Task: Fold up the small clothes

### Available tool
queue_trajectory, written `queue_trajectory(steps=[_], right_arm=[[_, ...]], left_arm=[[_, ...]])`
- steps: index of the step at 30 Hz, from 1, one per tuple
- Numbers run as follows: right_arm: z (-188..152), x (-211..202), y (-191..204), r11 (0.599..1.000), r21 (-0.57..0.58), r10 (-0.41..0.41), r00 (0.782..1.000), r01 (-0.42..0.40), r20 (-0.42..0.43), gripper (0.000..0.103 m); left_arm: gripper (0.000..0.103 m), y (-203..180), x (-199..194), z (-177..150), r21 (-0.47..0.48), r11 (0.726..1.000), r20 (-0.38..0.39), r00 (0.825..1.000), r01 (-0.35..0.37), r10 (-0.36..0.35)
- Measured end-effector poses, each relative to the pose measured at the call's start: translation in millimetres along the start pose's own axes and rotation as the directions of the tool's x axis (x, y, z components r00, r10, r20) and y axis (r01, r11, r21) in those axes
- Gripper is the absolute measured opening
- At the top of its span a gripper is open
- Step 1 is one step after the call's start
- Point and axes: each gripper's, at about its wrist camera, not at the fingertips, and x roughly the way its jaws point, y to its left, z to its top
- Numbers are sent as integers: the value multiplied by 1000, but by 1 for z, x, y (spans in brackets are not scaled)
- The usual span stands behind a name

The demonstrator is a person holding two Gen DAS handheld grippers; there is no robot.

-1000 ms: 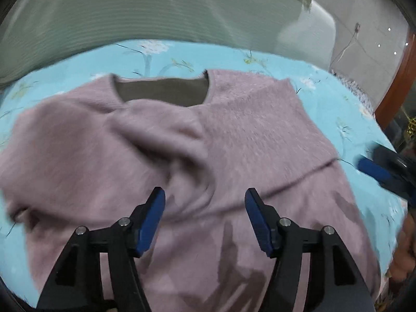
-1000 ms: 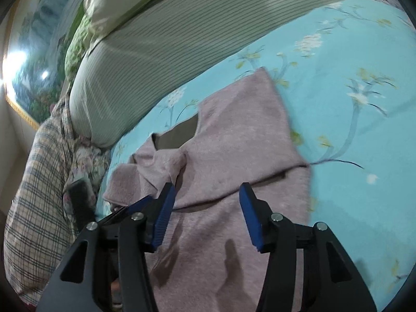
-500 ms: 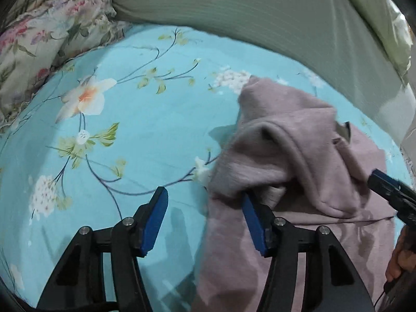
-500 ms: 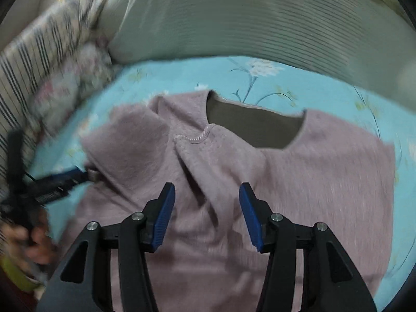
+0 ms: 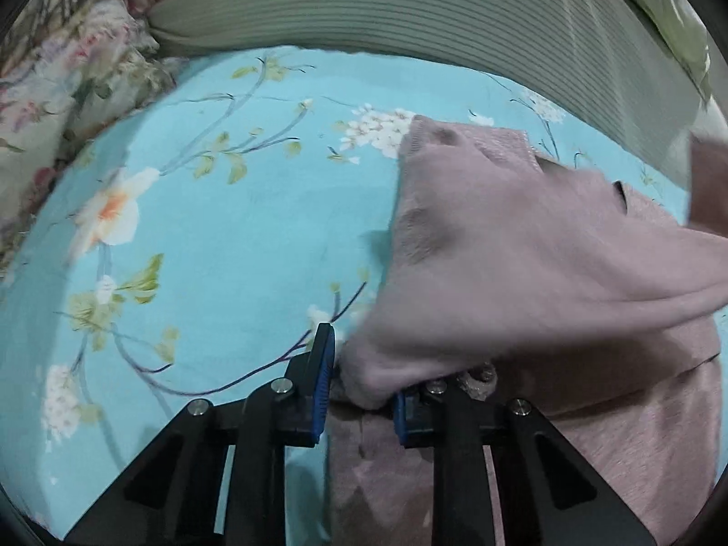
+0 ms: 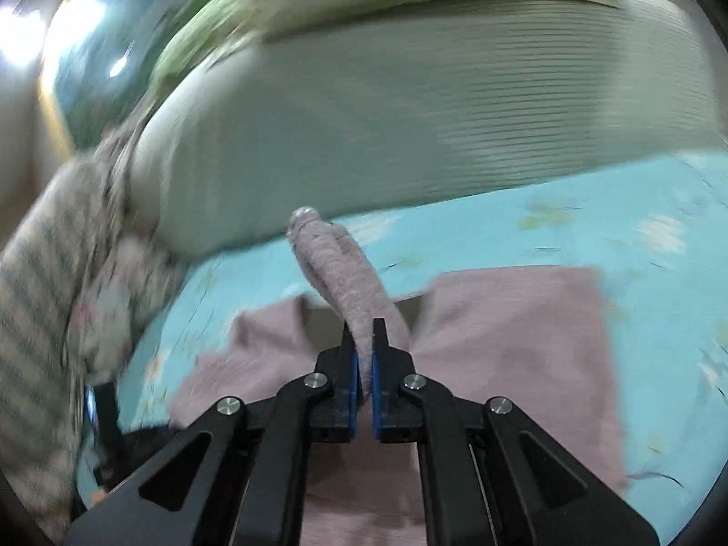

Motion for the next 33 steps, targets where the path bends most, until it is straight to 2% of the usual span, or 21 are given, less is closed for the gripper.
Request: queue_trajectory(steps=[3, 8, 10, 12, 16, 17, 18, 19, 21, 22, 24, 25, 27, 28, 30, 31, 32, 33], right_arm=[[-24, 8, -49, 993, 105, -50, 996, 58, -80, 6], [-60, 22, -68, 985, 137, -82, 984, 104, -156, 6], [-64, 22, -71, 982, 144, -91, 977, 120, -190, 6], [-64, 15, -76, 975, 178, -97, 975, 133, -200, 7], [-67, -32, -73, 964, 198, -157, 981, 177, -113, 31], [-65, -41, -67, 968, 185, -159, 984, 172, -86, 38], [-63, -48, -59, 974, 164, -145, 987, 154, -63, 40], [-58, -52, -46, 987, 127, -95, 994, 101, -53, 41], [-48, -40, -25, 997, 78, 2, 995, 6, -99, 46], [-40, -26, -10, 996, 55, 72, 987, -65, -145, 52], [-30, 6, 24, 983, 7, 180, 958, -183, -222, 58], [-24, 29, 45, 967, -17, 240, 932, -254, -273, 63], [-17, 71, 86, 938, -61, 299, 887, -341, -353, 66], [-11, 95, 105, 918, -52, 341, 851, -392, -399, 66], [-3, 144, 139, 875, 16, 423, 748, -484, -511, 66], [-2, 162, 153, 865, 31, 432, 712, -501, -553, 66], [-6, 181, 169, 855, 43, 432, 663, -517, -612, 68], [-14, 200, 181, 848, 55, 418, 600, -527, -682, 70]], left_arm=[[22, -5, -7, -8, 16, 999, 17, 999, -51, 50], [22, -24, -20, -22, 82, 981, 68, 983, -179, 173], [22, -19, -27, -23, 61, 983, 83, 983, -170, 165], [23, -11, -26, -25, 36, 990, 59, 989, -139, 137], [25, -1, -22, -35, 18, 990, 55, 989, -140, 139], [25, 1, -23, -37, 7, 991, 60, 990, -131, 131], [25, 3, -23, -38, -3, 992, 68, 990, -122, 122], [26, 4, -25, -39, -13, 993, 77, 990, -116, 117], [28, 7, -26, -40, -40, 994, 92, 990, -105, 108], [30, 9, -26, -41, -52, 993, 93, 990, -102, 107], [32, 12, -27, -41, -75, 993, 94, 991, -92, 99], [33, 12, -27, -41, -80, 993, 94, 991, -88, 96], [34, 14, -27, -41, -91, 993, 95, 992, -78, 87], [34, 14, -27, -41, -95, 993, 96, 992, -74, 83], [35, 15, -27, -42, -101, 993, 100, 992, -66, 76], [35, 15, -27, -42, -103, 993, 104, 992, -63, 74], [35, 15, -28, -42, -105, 993, 110, 991, -62, 73], [35, 15, -27, -42, -106, 992, 114, 991, -61, 73]])
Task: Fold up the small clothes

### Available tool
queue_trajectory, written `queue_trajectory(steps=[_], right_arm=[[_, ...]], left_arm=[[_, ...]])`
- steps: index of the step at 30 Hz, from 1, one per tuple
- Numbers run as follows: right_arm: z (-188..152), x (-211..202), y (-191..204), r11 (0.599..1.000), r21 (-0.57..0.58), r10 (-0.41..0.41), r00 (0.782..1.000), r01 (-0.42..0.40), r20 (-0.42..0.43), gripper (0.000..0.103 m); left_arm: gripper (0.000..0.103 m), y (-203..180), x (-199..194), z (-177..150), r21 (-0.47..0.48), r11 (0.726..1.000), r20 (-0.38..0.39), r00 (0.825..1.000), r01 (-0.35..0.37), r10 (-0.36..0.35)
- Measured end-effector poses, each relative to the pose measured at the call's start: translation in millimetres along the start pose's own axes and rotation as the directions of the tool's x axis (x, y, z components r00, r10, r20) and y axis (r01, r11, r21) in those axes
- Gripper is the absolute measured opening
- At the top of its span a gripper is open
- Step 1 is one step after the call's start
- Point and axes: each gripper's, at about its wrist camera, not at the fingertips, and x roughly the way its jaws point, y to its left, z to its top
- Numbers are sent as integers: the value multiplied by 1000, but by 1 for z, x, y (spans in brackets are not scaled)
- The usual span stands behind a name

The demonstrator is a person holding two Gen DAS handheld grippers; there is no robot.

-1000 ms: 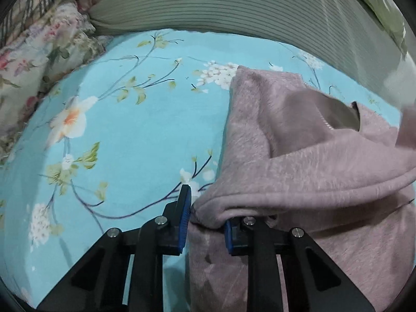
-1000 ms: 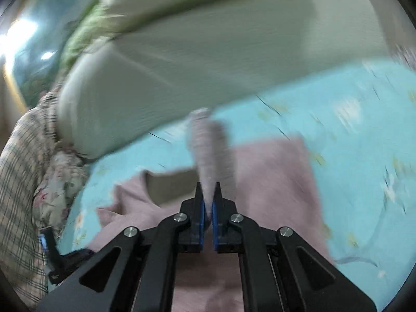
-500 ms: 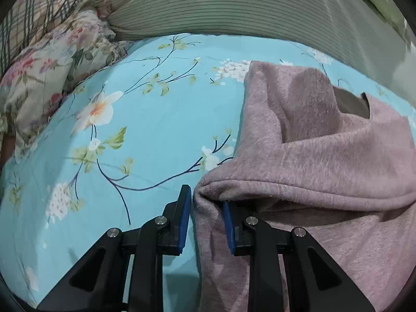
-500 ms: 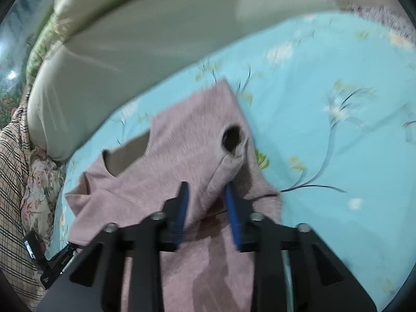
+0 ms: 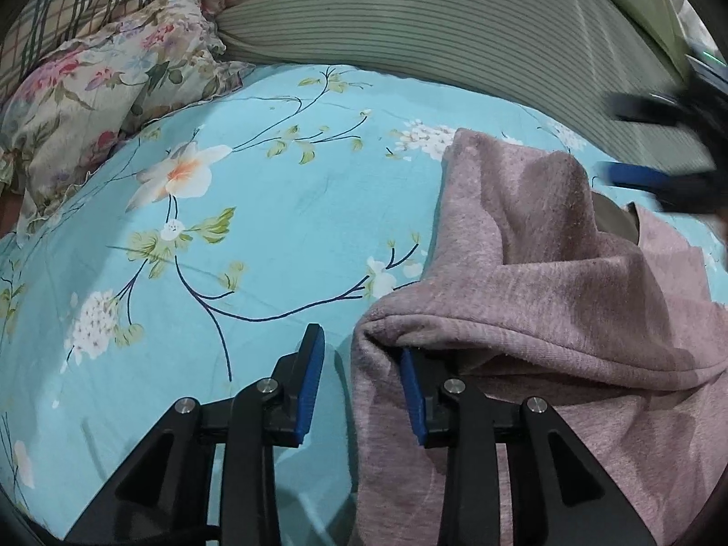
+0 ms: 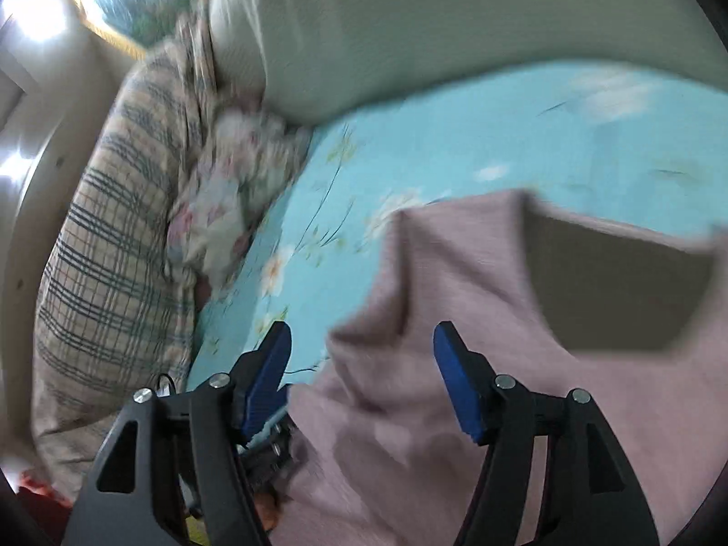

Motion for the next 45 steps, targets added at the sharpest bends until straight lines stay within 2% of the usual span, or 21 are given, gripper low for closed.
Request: queue_trajectory(steps=[1, 2, 4, 6, 8, 10, 12, 16, 18, 19, 23, 25, 28, 33, 35, 38, 40, 42, 43, 44, 45], right_arm=[[10, 27, -1, 1000, -1, -14, 993, 14, -114, 71], [10, 39, -1, 1000, -5, -23, 984, 22, -174, 71], [10, 74, 0, 1000, -4, -14, 947, 14, -321, 71], [11, 92, 8, 997, 2, 73, 932, -77, -355, 71], [16, 98, 19, 975, 19, 216, 925, -222, -314, 72], [28, 99, 18, 925, 71, 379, 902, -373, -207, 72], [39, 100, 8, 899, 122, 432, 898, -421, -82, 72], [42, 93, -18, 912, 212, 335, 936, -351, 106, 72], [35, 77, -17, 945, 198, 236, 961, -261, 142, 72], [28, 62, -15, 962, 170, 186, 968, -215, 171, 72], [4, 12, -16, 978, 120, 136, 958, -171, 252, 72], [-1, 5, -15, 988, 104, 84, 966, -112, 245, 72], [4, 16, -6, 998, 66, 12, 985, -24, 174, 72], [5, 28, 31, 996, -93, 8, 991, 5, 137, 72], [6, 38, 39, 986, -140, -70, 989, 89, 132, 72], [16, 63, 33, 981, -140, -126, 989, 135, 77, 72], [21, 81, 29, 979, -151, -135, 991, 137, 23, 72], [23, 97, 30, 975, -175, -142, 990, 137, -17, 49], [25, 109, 28, 976, -172, -146, 988, 134, -58, 5], [26, 112, 29, 972, -173, -172, 984, 160, -51, 4], [27, 112, 30, 964, -184, -197, 980, 190, -20, 4]], left_arm=[[35, 0, -1, 0, -3, 1000, 4, 1000, 2, -2], [35, 1, -1, 0, -7, 1000, 8, 1000, 9, -9], [35, 3, 0, 0, -20, 1000, 8, 1000, 24, -24], [35, 6, 2, 0, -40, 998, 3, 999, 42, -42], [35, 9, 4, 0, -59, 997, 0, 999, 51, -51], [35, 13, 4, 0, -83, 994, 2, 998, 68, -68], [35, 16, 2, 0, -102, 993, 13, 998, 64, -63], [35, 27, -8, 1, -136, 989, 25, 999, 51, -48], [32, 31, -13, 1, -139, 990, 11, 1000, 26, -25], [32, 34, -14, 2, -137, 989, -5, 999, 48, -49], [33, 38, -21, 8, -150, 982, -11, 993, 119, -122], [36, 35, -21, 17, -148, 978, -5, 988, 150, -152], [50, 25, -12, 31, -117, 980, -25, 986, 159, -163], [50, 28, -14, 30, -87, 988, -57, 989, 129, -135], [50, 30, -10, 27, -61, 989, -86, 987, 133, -138], [51, 29, 3, 32, -70, 980, -110, 975, 188, -195], [61, 28, 14, 35, -76, 968, -125, 961, 238, -246], [61, 27, 30, 32, -94, 962, -176, 947, 256, -269], [58, 28, 35, 29, -106, 955, -185, 938, 277, -293], [50, 28, 34, 27, -99, 956, -174, 941, 277, -290], [25, 26, 31, 24, -78, 959, -165, 945, 272, -282]])
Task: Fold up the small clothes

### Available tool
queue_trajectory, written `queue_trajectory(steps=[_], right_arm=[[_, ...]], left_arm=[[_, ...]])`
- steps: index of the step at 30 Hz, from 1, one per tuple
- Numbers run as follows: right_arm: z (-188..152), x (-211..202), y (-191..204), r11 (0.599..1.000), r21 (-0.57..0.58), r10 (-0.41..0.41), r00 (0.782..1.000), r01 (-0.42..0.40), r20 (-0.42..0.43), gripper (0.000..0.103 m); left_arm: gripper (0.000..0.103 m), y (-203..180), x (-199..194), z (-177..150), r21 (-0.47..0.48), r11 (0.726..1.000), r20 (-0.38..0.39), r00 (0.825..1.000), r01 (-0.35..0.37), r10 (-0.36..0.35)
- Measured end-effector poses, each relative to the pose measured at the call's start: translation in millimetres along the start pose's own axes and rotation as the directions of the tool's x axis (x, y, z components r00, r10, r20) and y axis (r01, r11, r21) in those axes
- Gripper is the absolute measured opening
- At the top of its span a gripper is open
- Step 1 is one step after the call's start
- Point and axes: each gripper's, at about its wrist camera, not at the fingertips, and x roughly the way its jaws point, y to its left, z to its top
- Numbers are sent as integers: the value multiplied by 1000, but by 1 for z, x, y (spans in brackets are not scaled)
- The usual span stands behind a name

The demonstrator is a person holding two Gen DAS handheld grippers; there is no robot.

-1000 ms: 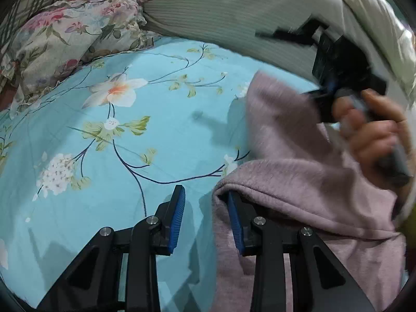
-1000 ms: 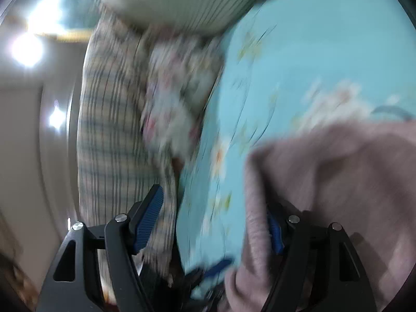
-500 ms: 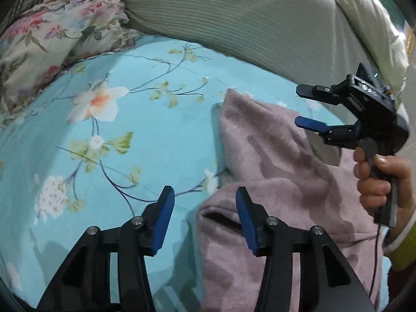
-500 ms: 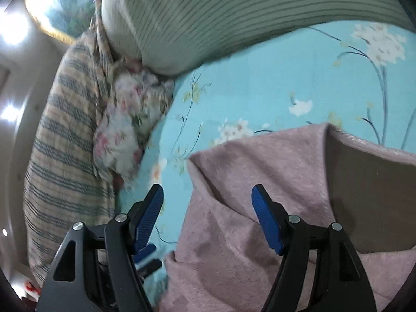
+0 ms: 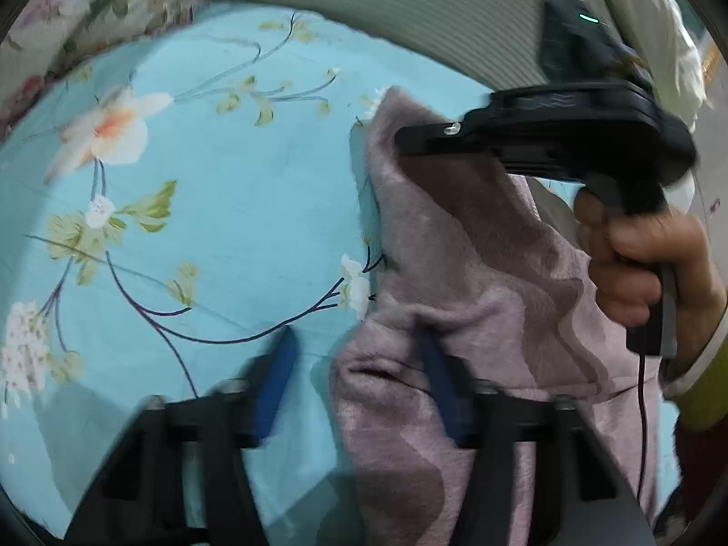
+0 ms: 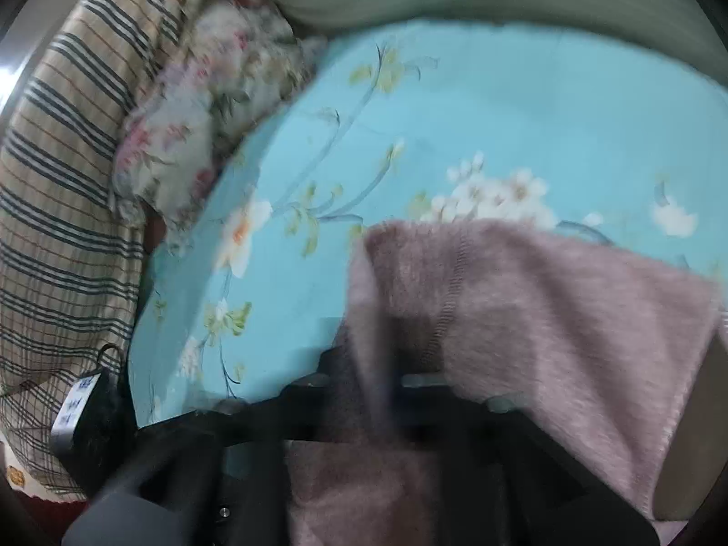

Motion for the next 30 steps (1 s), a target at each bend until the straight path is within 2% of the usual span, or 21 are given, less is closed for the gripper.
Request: queue_trajectory(steps=[1, 3, 4, 7, 9, 10, 12, 15, 18, 20, 21, 23, 25, 26, 28, 30], right_arm=[[3, -4, -2, 1000, 13, 18, 998, -19, 54, 4], [5, -10, -10, 996, 74, 44, 992, -53, 122, 4], [5, -12, -17, 992, 113, 31, 987, -49, 157, 4], [-1, -20, -33, 981, 181, 32, 981, -68, 192, 9], [-10, -36, -39, 973, 221, 19, 982, -61, 189, 27], [-17, -52, -40, 971, 231, 12, 975, -64, 223, 37], [-39, -91, -42, 972, 224, -4, 951, -69, 310, 38], [-77, -136, -49, 968, 246, -37, 930, -58, 366, 38], [-127, -179, -63, 953, 302, -99, 905, -34, 414, 38], [-161, -206, -77, 938, 347, -177, 884, 18, 432, 38], [-184, -223, -87, 920, 387, -242, 867, 62, 436, 38], [-218, -248, -106, 874, 467, -355, 832, 133, 427, 38], [-246, -270, -124, 824, 532, -449, 798, 196, 402, 38], [-256, -278, -130, 803, 554, -482, 787, 220, 386, 37], [-273, -288, -141, 765, 583, -539, 768, 273, 346, 37], [-279, -290, -145, 753, 585, -556, 766, 301, 322, 37]], left_arm=[[17, -3, 0, -4, 19, 1000, -17, 1000, 9, -9], [14, -9, -4, -14, 48, 998, -9, 999, -31, 32], [11, -11, -5, -18, 61, 997, -8, 999, -49, 50], [10, -7, -11, -23, 62, 996, -19, 997, -67, 68], [11, -1, -18, -22, 40, 998, -39, 998, -56, 57], [11, 0, -21, -19, 28, 998, -40, 998, -53, 55], [11, 3, -29, -14, 13, 999, -30, 998, -50, 50], [12, -5, -43, -4, 19, 1000, 4, 1000, -24, 24], [14, -24, -46, 7, 53, 998, 11, 999, 42, -43], [14, -44, -44, 4, 90, 992, -3, 996, 90, -90], [15, -49, -44, 4, 107, 989, -10, 994, 106, -106], [15, -57, -40, -2, 127, 987, -11, 995, 99, -98], [15, -61, -36, -6, 141, 989, -8, 999, 53, -53], [15, -60, -35, -7, 140, 990, -4, 1000, 22, -22], [15, -56, -37, -3, 126, 992, 6, 1000, 18, -19], [15, -59, -39, 3, 118, 993, 31, 999, 10, -14]])
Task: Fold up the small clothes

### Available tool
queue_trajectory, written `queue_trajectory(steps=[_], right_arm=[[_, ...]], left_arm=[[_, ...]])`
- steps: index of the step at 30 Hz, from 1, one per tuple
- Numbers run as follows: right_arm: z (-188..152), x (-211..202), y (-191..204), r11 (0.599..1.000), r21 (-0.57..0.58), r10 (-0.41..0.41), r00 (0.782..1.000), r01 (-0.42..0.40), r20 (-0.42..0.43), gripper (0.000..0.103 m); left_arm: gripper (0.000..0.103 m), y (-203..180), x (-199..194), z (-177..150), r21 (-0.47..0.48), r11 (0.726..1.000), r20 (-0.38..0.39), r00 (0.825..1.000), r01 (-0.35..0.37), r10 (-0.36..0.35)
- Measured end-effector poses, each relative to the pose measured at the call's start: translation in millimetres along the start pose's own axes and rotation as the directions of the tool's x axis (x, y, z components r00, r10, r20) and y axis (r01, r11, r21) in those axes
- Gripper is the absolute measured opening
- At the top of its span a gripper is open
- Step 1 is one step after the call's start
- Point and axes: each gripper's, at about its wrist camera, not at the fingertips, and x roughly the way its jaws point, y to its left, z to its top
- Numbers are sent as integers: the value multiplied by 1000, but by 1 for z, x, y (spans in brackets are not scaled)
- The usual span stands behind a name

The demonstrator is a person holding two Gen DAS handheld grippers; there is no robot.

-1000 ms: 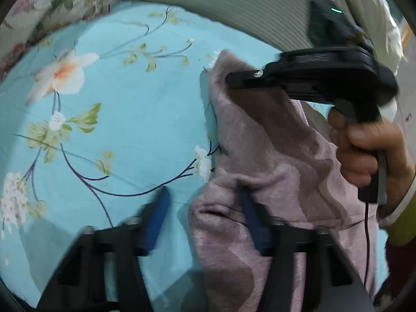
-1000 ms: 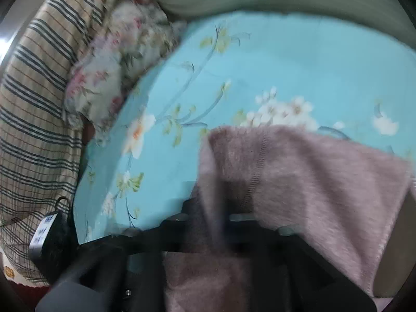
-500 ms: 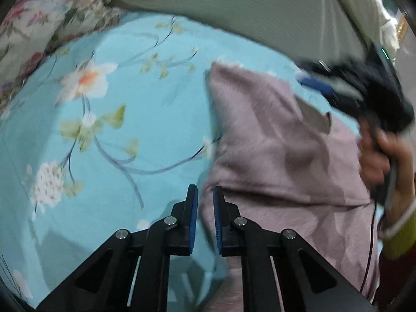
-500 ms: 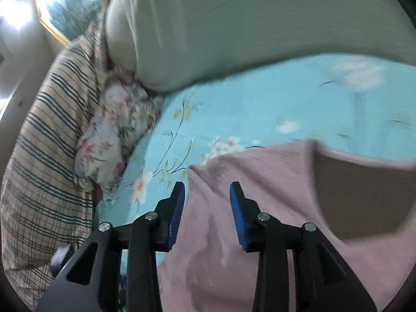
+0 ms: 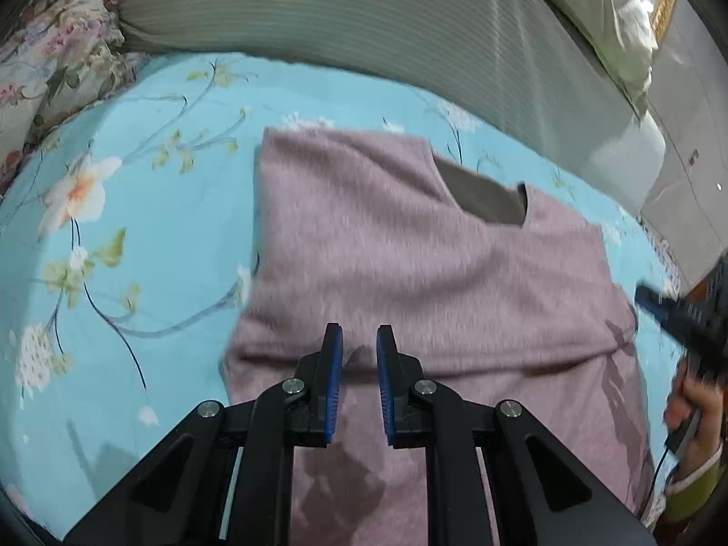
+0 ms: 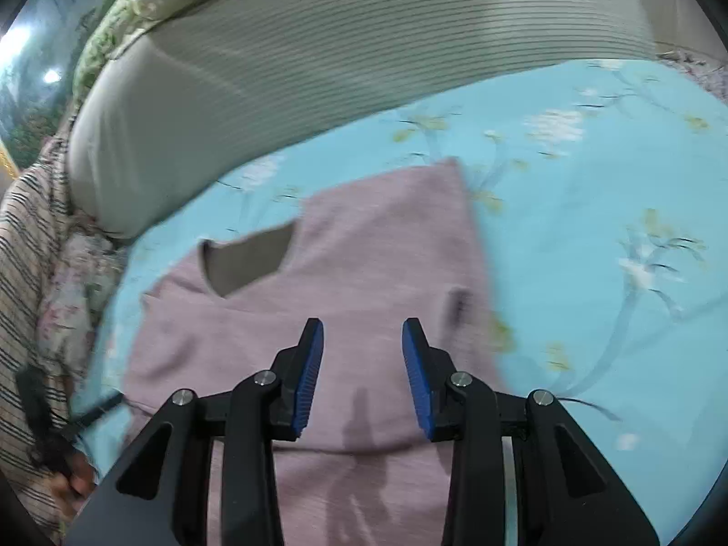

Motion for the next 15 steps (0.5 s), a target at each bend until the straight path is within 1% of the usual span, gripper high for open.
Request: queue_trajectory(steps=[2, 3, 4, 5, 7, 8, 9, 10, 11, 12, 13, 14, 15], right_arm=[[-3, 8, -2, 999, -10, -35, 999, 34, -33, 37], [-5, 14, -2, 999, -18, -51, 997, 50, -50, 37], [-7, 22, -1, 997, -31, -69, 995, 67, -75, 37], [-10, 28, -3, 996, -37, -82, 993, 79, -91, 37], [-11, 37, 0, 996, -52, -77, 991, 72, -110, 36], [-12, 37, 3, 996, -60, -78, 991, 72, -106, 20], [-11, 34, 5, 995, -63, -78, 993, 72, -93, 12], [-7, 30, 7, 997, -60, -63, 995, 58, -79, 11], [-2, 21, 11, 997, -61, -53, 997, 50, -47, 11], [2, 12, 14, 997, -69, -46, 999, 45, -17, 11], [9, -3, 20, 996, -88, -30, 999, 33, 37, 11], [16, -19, 27, 994, -106, -17, 995, 28, 97, 11], [19, -27, 30, 993, -117, -14, 991, 29, 130, 11]], left_arm=[[18, -1, 5, 11, 5, 999, 33, 999, -41, 41], [24, -2, 9, 14, 8, 998, 41, 997, -63, 63], [25, -1, 13, 16, 11, 997, 41, 996, -78, 77], [25, 1, 22, 16, 18, 997, 25, 996, -80, 80], [25, 3, 37, 12, 34, 996, -20, 996, -87, 88], [25, 2, 42, 9, 50, 994, -30, 994, -100, 102], [25, 1, 45, 5, 72, 990, -27, 992, -122, 124], [25, -1, 44, 3, 95, 986, -21, 990, -139, 141], [25, -2, 43, 3, 104, 984, -17, 989, -143, 146], [25, -3, 40, 4, 104, 985, -14, 990, -139, 141], [25, -2, 35, 6, 96, 988, -6, 992, -124, 125], [25, -2, 30, 9, 90, 990, 4, 994, -112, 112], [25, -2, 26, 11, 86, 991, 14, 995, -99, 99]])
